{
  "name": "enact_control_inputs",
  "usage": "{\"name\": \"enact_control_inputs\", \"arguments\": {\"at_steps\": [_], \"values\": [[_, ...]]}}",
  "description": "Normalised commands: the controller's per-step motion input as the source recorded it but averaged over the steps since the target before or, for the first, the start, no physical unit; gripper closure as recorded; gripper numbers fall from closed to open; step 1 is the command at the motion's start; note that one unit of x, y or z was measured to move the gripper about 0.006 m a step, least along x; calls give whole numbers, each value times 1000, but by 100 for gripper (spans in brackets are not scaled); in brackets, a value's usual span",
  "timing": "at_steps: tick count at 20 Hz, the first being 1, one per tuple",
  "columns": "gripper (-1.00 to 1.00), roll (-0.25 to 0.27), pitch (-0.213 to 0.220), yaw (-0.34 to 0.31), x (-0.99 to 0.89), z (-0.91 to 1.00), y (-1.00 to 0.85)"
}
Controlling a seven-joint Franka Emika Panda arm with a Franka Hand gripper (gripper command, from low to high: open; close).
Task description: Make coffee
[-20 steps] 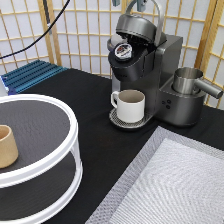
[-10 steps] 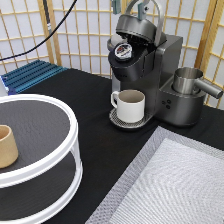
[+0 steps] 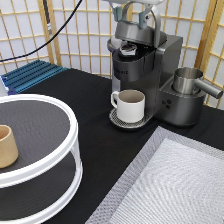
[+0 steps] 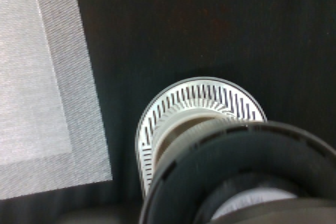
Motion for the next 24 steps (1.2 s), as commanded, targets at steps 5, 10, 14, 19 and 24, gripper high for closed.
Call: {"name": "enact_control_inputs", "arguments": {"at_steps": [5,10,14,19,24], "values": [[-100,-25,-4,7,0,-203,-368],[-100,-26,-17,6,41,-139,-314],[-100,-18,-24,5,50,-9,-294],[-100,-21,-23,0,-130,489,-269],[-100,-33,-49,-2,-277,1000,-34]]}}
